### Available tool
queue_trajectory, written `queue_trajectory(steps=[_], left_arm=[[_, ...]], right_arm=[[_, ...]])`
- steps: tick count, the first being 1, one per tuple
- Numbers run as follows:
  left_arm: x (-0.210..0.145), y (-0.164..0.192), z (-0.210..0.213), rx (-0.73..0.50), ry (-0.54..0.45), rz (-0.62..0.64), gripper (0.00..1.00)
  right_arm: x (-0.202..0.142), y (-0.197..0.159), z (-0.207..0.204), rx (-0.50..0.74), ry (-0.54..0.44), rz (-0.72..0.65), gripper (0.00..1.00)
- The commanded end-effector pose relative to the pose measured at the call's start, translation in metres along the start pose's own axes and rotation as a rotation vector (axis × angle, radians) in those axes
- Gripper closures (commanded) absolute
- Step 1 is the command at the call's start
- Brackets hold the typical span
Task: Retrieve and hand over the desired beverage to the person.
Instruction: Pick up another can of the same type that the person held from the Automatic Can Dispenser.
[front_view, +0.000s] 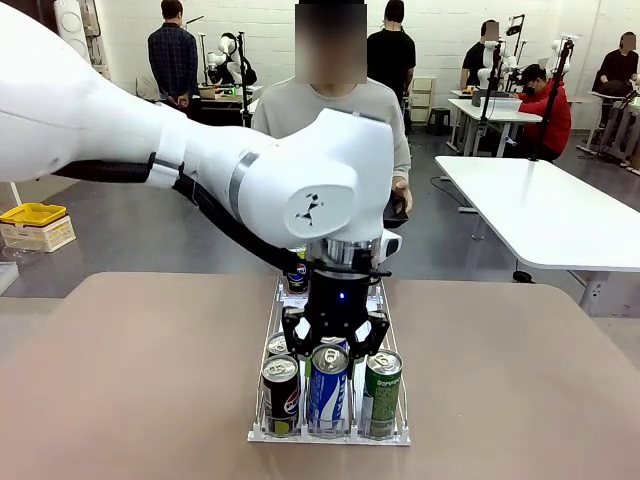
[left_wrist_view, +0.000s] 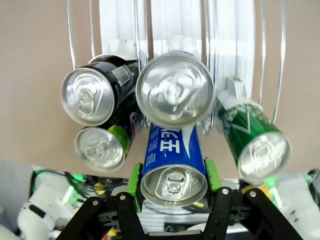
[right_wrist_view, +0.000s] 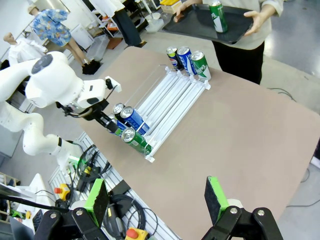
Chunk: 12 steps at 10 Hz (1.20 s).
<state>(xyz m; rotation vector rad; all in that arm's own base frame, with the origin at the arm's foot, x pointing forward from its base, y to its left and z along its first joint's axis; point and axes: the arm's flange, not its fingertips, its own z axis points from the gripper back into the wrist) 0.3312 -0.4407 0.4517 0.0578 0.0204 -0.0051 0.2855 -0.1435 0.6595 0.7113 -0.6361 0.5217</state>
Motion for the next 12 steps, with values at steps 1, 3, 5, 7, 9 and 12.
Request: queue_trajectory(steps=[1,3,5,7,9,12], left_arm=[[-0.016,0.017,0.059,0.037,-0.005,-0.068,0.53],[-0.020,0.029,0.122,-0.031,-0.042,-0.039,0.53],[-0.018,0.036,0.170,-0.069,-0.072,-0.006,0.53],[-0.008,0.046,0.210,-0.094,-0.087,0.034,0.53],[0.008,0.058,0.232,-0.113,-0.056,0.056,0.53],[-0.007,0.055,0.213,-0.094,-0.110,0.036,0.53]], right_arm=[[0.001,-0.001,-0.001,0.024,-0.023,0.014,0.00],[0.001,-0.001,-0.001,0.024,-0.023,0.014,0.00],[0.001,-0.001,-0.001,0.024,-0.023,0.014,0.00],[0.001,-0.001,-0.001,0.024,-0.023,0.014,0.00],[0.001,-0.001,-0.001,0.024,-0.023,0.014,0.00],[0.001,-0.001,-0.001,0.024,-0.023,0.014,0.00]])
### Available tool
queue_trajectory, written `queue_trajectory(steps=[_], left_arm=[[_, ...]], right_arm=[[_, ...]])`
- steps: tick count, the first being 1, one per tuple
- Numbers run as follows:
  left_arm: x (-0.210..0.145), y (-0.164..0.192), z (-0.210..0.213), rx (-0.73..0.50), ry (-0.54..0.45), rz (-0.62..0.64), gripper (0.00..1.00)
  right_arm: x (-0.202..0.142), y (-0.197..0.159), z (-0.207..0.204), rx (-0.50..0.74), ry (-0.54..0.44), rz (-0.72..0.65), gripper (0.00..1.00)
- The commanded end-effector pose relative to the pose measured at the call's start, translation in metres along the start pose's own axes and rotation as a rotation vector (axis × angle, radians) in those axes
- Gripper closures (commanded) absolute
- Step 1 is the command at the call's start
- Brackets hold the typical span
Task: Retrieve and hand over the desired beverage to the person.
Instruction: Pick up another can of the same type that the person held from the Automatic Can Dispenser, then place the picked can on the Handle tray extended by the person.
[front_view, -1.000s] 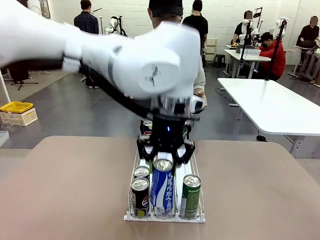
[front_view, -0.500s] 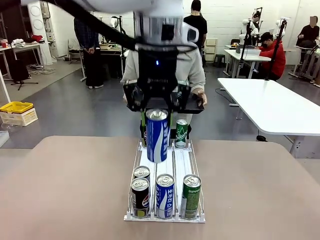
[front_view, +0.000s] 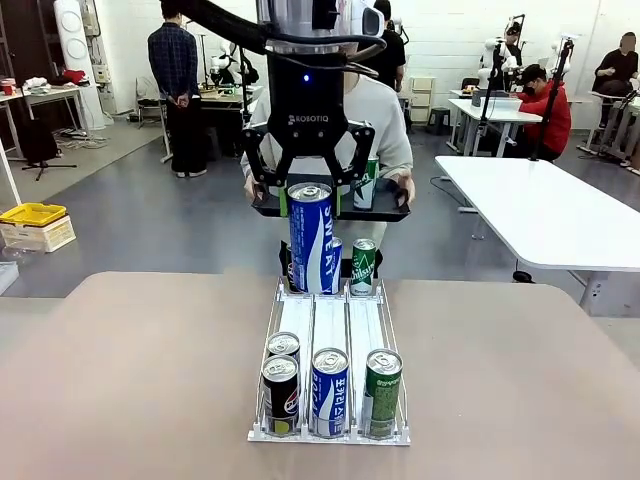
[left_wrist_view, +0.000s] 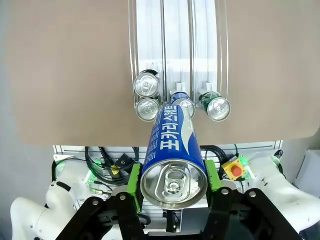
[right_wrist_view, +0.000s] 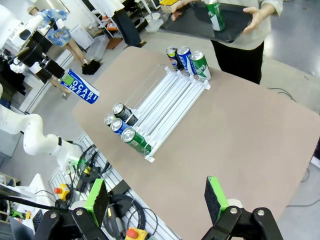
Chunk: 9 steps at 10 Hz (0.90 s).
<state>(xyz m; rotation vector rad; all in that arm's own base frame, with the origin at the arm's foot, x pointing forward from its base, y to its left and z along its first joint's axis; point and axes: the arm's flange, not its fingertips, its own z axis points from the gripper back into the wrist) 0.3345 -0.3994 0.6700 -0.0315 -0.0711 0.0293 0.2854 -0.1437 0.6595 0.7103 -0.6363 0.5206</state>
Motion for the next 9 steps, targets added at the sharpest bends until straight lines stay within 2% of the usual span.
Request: queue_trajectory(steps=[1,9], left_arm=[[-0.0063,0.0016,-0.0022,-0.005,-0.020,-0.001,0.53],[-0.0063,0.0016,-0.0022,-0.005,-0.020,-0.001,0.53]], right_arm=[[0.0012,-0.0006,-0.0016,0.025,-0.023,0.015,0.00],[0.0012,-0.0006,-0.0016,0.025,-0.023,0.015,0.00]])
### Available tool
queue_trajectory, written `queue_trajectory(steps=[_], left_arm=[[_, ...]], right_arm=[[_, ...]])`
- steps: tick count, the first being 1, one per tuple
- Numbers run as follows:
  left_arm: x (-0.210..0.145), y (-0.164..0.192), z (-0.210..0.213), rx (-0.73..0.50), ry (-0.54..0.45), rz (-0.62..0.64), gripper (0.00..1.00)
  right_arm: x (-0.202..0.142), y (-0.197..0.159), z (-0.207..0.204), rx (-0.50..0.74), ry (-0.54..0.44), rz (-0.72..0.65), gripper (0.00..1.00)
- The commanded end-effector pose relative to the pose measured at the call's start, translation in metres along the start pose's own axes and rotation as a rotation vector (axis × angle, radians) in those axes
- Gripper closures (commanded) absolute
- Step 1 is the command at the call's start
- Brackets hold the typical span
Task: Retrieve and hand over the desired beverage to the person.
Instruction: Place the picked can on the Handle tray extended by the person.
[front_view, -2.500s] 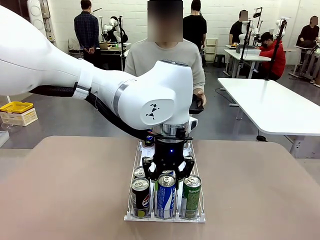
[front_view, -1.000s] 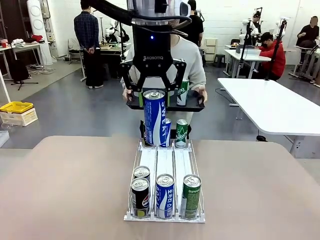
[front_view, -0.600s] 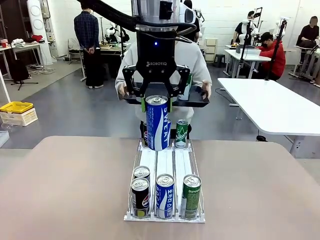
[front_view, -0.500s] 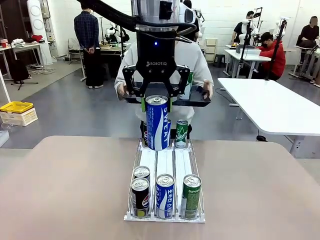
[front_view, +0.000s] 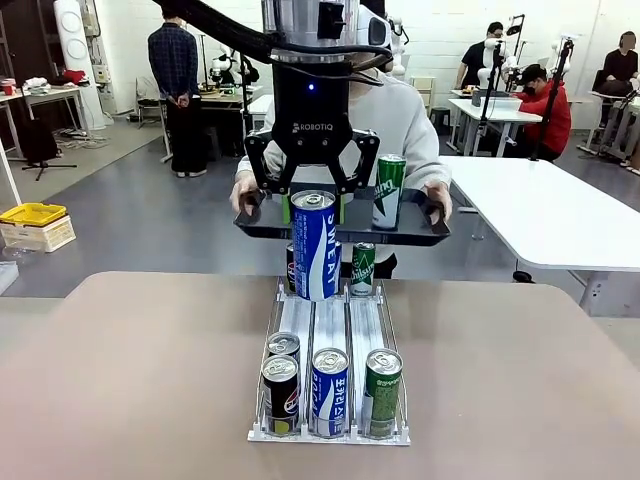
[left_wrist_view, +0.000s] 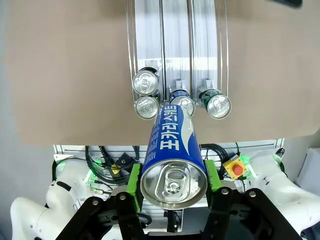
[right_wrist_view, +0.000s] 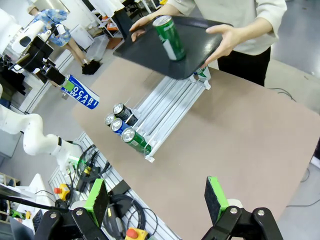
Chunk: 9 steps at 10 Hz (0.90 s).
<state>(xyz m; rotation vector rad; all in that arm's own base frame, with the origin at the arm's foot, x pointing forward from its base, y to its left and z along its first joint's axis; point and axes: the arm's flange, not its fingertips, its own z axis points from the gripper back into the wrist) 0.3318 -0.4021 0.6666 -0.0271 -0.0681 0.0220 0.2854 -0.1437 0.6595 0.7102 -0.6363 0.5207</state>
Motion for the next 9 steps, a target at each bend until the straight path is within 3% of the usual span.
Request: queue_trajectory(steps=[1,5,6,9], left_arm=[[-0.003,0.004,0.001,-0.009,-0.023,0.007,0.53],[-0.003,0.004,0.001,-0.009,-0.023,0.007,0.53],[0.000,0.000,0.000,0.000,0.000,0.000,0.42],[0.057,0.002,0.032,0.007,-0.012,-0.074,0.42]], right_arm=[[0.001,-0.001,-0.002,0.025,-0.023,0.015,0.00],[0.001,-0.001,-0.002,0.025,-0.023,0.015,0.00],[0.001,-0.001,-0.002,0.025,-0.023,0.015,0.00],[0.001,-0.001,-0.002,0.025,-0.023,0.015,0.00]])
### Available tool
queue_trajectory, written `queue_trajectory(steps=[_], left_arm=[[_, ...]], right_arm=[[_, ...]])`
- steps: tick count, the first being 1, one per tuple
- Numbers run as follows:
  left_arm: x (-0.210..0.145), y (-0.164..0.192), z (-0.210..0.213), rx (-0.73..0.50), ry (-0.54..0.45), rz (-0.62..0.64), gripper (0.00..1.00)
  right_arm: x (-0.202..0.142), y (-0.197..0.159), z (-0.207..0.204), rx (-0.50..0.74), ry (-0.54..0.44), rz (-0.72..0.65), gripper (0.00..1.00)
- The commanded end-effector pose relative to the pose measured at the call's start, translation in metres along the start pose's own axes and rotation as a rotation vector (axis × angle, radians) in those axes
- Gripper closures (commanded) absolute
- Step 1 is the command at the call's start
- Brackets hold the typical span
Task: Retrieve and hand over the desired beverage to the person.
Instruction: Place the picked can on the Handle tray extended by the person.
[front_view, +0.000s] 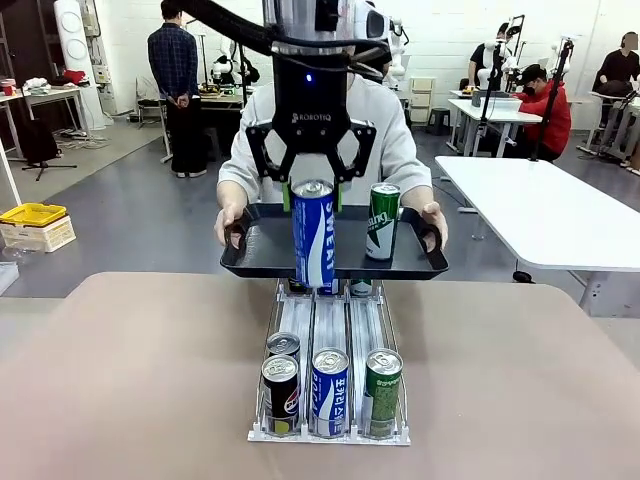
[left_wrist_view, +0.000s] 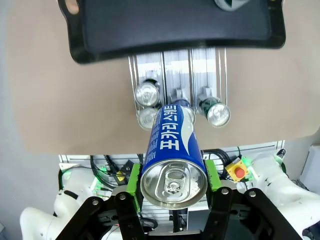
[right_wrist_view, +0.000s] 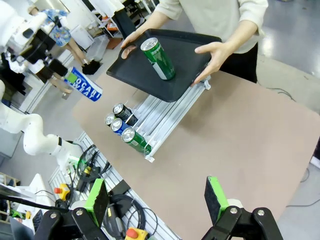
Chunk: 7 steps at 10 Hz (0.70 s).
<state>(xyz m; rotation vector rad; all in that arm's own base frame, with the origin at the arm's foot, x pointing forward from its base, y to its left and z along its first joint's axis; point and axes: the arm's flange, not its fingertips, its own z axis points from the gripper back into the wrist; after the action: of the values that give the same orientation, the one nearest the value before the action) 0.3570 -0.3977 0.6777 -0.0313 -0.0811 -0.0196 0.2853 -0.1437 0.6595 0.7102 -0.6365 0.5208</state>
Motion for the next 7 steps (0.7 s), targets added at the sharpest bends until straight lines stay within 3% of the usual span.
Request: queue_trajectory(steps=[1,4,7], left_arm=[[0.049,0.001,0.026,0.029,0.013,-0.014,0.42],[0.107,0.019,0.019,0.001,-0.013,0.047,0.42],[0.157,0.041,-0.025,-0.028,-0.034,0.119,0.42]], right_arm=[[0.001,-0.001,-0.002,0.025,-0.023,0.015,0.00],[0.001,-0.001,-0.002,0.025,-0.023,0.015,0.00],[0.001,-0.001,-0.002,0.025,-0.023,0.015,0.00]])
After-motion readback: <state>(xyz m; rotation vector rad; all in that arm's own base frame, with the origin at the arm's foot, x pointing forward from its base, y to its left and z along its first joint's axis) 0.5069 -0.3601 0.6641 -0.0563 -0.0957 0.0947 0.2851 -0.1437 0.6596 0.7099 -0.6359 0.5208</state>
